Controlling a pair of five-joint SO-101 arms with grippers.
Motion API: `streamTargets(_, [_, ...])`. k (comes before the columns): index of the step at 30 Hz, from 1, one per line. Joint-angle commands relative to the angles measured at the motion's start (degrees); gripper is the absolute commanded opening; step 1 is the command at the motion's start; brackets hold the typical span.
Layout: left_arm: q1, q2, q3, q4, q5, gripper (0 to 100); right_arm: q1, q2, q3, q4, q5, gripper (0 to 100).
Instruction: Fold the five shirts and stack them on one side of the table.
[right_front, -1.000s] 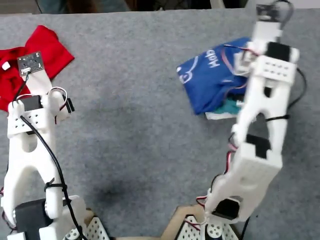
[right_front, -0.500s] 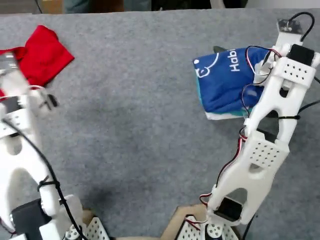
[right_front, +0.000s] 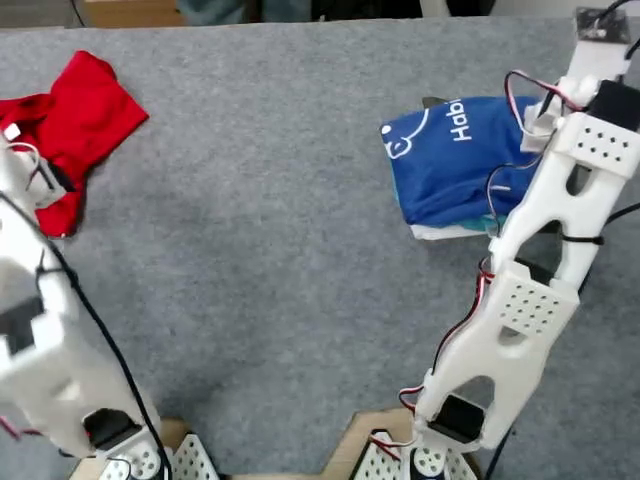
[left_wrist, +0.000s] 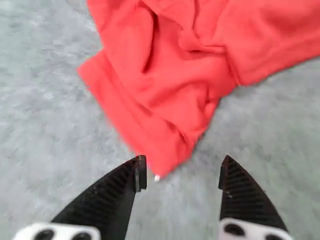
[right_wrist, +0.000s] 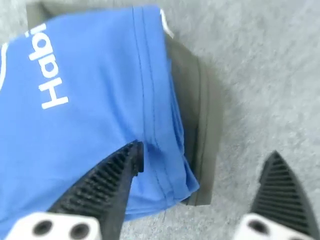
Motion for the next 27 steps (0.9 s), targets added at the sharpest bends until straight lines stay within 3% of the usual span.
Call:
streamTargets(1, [0.1,12.2,-14.9,2.9,0.1,22,-0.7,-0.4,-5.7,0.5,-0.5,32.7])
streamTargets(4, [0.0,21.6,-24.5,6.1,-0.3,14,-1.0,-0.4,-8.4,0.5,-0.5,32.2])
streamTargets(8, [0.9,30.8,-39.0,18.2,-0.4,3,-1.0,-0.4,-11.1,0.5,-0.5,32.2])
streamTargets(12, [4.4,36.3,-53.8,31.0,-0.6,3,-1.0,-0.4,-13.2,0.6,-0.6,32.2])
streamTargets(15, [7.7,38.1,-61.8,36.7,-5.8,3,-0.9,-0.4,-14.3,0.6,-1.8,32.2])
streamTargets(20, [10.5,33.4,-56.0,36.6,-7.6,3,-0.7,-0.4,-17.0,0.6,-4.3,32.5])
streamTargets(27, [21.2,16.0,-26.0,36.0,-11.0,3,-2.1,-0.4,-17.2,0.6,-4.2,32.5])
